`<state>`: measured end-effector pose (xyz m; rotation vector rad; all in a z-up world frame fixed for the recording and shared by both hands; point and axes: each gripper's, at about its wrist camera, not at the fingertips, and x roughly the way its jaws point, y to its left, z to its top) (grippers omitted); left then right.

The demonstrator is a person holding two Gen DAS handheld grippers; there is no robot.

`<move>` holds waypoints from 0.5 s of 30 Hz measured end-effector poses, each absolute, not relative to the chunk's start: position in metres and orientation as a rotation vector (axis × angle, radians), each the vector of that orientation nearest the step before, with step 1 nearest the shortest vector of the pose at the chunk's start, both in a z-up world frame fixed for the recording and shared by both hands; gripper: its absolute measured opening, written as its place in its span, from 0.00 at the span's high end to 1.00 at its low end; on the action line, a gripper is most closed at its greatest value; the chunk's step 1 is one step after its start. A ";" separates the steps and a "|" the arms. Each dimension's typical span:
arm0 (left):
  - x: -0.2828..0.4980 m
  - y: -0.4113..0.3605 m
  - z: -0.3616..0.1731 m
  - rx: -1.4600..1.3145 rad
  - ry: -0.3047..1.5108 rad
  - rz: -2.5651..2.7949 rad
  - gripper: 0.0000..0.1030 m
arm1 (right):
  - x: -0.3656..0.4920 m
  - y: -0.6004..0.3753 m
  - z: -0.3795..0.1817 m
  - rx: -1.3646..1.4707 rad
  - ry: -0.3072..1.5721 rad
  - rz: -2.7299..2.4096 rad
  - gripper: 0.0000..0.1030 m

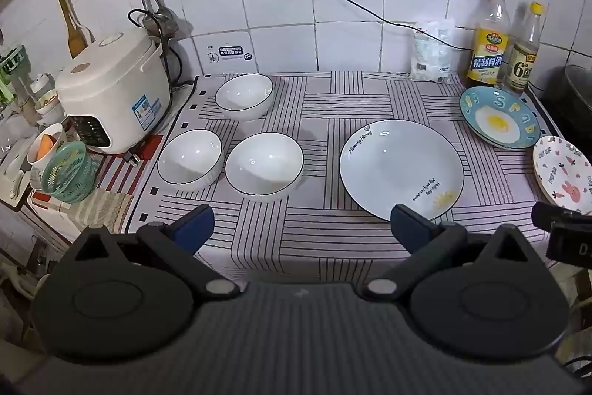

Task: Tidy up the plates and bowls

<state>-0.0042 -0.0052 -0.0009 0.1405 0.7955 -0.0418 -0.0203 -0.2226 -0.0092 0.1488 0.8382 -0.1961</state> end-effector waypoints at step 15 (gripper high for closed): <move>-0.004 0.005 -0.008 0.099 0.833 -0.131 0.00 | -0.023 -0.227 -0.011 0.172 0.858 -0.219 0.00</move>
